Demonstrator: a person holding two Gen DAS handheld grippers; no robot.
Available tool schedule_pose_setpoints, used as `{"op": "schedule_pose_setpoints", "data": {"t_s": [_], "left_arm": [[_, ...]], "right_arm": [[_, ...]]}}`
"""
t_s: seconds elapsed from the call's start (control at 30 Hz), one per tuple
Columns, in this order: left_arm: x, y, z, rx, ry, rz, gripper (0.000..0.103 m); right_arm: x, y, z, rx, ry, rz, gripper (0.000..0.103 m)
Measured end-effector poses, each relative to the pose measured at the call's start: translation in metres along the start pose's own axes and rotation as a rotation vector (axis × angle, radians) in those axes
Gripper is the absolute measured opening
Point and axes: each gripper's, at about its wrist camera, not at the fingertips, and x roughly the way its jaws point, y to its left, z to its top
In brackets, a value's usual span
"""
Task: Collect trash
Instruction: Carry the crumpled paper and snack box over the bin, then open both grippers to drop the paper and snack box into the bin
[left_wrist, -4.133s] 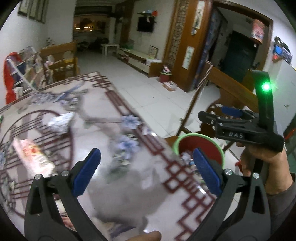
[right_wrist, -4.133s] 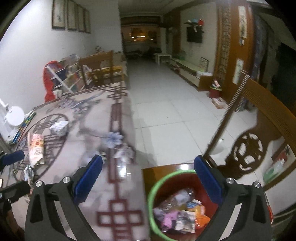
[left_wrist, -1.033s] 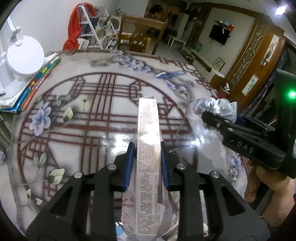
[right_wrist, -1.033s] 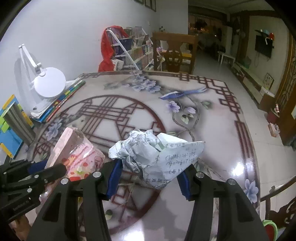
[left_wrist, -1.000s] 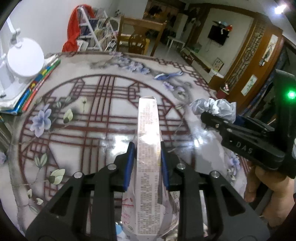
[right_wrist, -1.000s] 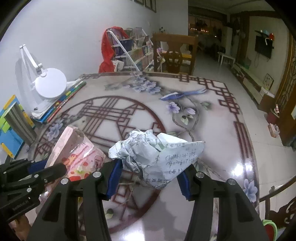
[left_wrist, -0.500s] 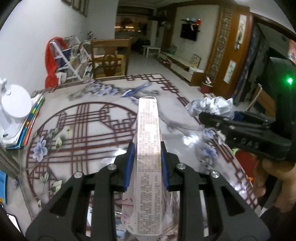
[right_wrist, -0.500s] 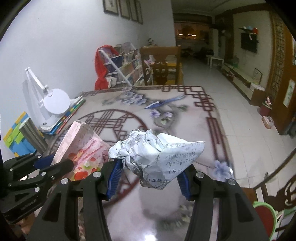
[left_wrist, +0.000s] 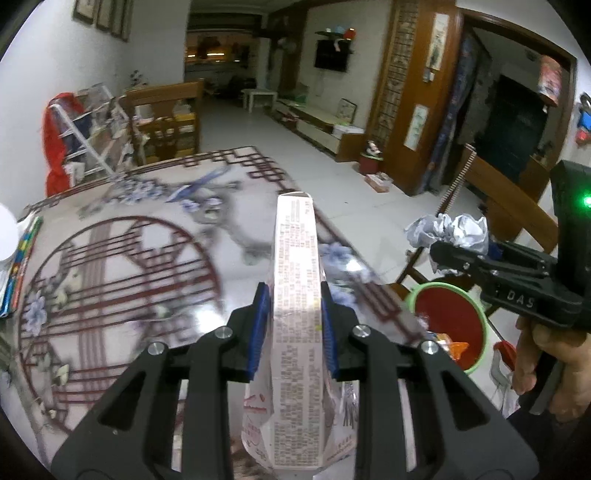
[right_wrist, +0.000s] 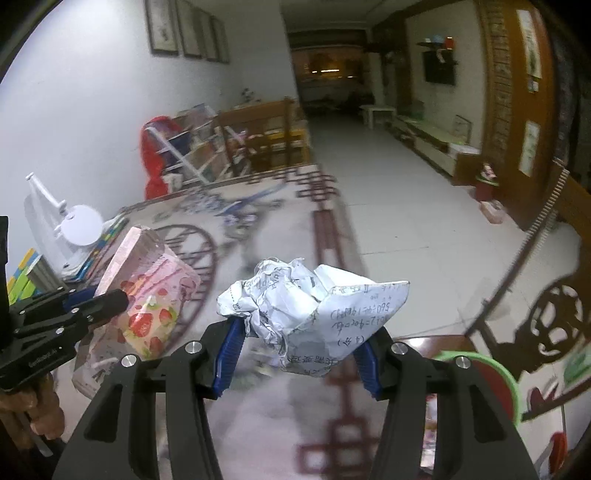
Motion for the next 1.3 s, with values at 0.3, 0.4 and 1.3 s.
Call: {"op": "schedule_pose_setpoints", "data": {"t_s": [0.3,0.4,1.3], "left_arm": [[0.033,-0.081,0.001,0.078,0.033,-0.106,0.026],[0.042,-0.106,0.001,0.099,0.042,-0.142,0.026],[0.133,-0.241,-0.006,0.112,0.185,-0.323,0.026]], "right_arm": [[-0.038,-0.084,-0.025,0.129,-0.029,-0.105,0.051],[-0.050,-0.112,-0.034,0.178,-0.037,-0.128,0.051],[-0.060,-0.224,-0.080,0.344,0.077,-0.254,0.051]]}}
